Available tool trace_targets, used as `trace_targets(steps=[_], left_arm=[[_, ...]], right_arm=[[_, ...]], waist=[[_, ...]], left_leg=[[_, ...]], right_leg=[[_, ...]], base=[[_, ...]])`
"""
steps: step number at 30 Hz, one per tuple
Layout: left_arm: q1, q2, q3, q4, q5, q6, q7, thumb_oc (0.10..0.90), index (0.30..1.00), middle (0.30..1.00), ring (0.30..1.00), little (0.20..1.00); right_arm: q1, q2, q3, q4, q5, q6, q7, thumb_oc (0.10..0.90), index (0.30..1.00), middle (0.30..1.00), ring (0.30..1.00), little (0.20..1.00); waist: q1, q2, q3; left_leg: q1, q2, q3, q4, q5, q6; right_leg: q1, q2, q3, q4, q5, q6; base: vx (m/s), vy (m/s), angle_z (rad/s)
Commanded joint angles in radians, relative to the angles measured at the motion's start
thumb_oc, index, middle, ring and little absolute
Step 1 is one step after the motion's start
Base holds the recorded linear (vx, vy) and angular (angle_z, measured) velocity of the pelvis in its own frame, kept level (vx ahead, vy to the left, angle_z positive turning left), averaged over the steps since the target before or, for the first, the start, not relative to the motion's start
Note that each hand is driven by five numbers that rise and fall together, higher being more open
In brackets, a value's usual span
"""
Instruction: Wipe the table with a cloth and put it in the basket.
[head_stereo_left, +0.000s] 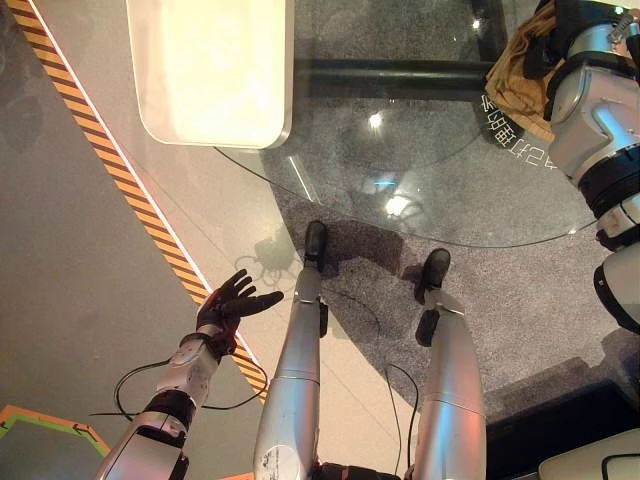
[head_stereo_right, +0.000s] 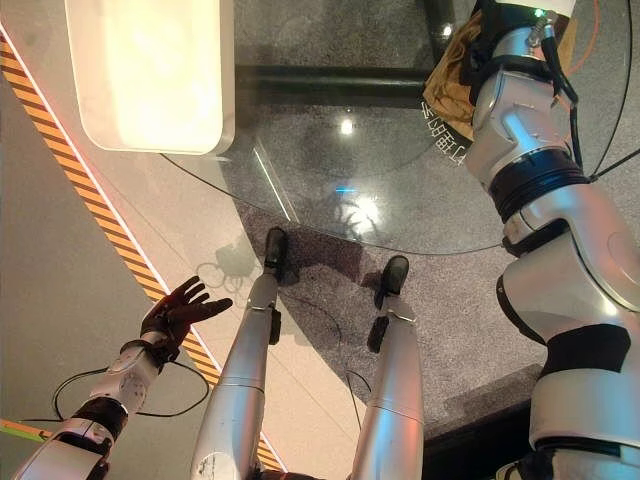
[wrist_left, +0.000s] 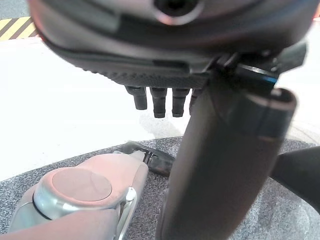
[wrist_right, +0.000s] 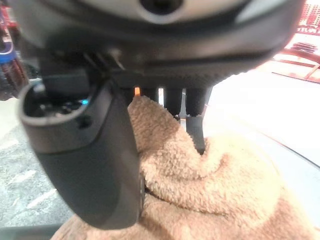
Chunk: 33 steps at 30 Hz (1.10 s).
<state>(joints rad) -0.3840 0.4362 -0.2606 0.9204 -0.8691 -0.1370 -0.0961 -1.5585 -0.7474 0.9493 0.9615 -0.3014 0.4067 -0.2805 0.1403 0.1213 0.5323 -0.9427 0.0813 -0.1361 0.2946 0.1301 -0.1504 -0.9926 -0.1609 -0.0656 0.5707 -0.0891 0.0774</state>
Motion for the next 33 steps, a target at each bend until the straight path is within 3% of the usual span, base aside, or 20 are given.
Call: trace_targets(steps=[1, 33], left_arm=[[0.052, 0.027, -0.014, -0.009, -0.002, -0.027, 0.013, 0.8, 0.9, 0.9, 0.9, 0.9], [0.088, 0.025, -0.002, -0.033, 0.023, -0.047, -0.004, 0.8, 0.9, 0.9, 0.9, 0.9]], right_arm=[[-0.138, 0.143, 0.055, -0.133, -0.034, -0.079, -0.047, 0.1, 0.3, 0.3, 0.3, 0.2], [-0.118, 0.256, 0.061, -0.333, -0.182, -0.11, 0.015, 0.1, 0.3, 0.3, 0.3, 0.2]], waist=[[0.053, -0.004, -0.012], [0.102, -0.023, -0.012]], left_leg=[[0.002, -0.147, 0.047, 0.04, -0.072, 0.124], [0.014, -0.164, 0.012, 0.026, -0.062, 0.137]], right_leg=[[0.064, 0.073, -0.109, -0.143, 0.049, -0.041], [0.1, 0.062, -0.146, -0.169, 0.062, -0.024]], base=[[0.0, 0.0, 0.0], [0.0, 0.005, 0.02]])
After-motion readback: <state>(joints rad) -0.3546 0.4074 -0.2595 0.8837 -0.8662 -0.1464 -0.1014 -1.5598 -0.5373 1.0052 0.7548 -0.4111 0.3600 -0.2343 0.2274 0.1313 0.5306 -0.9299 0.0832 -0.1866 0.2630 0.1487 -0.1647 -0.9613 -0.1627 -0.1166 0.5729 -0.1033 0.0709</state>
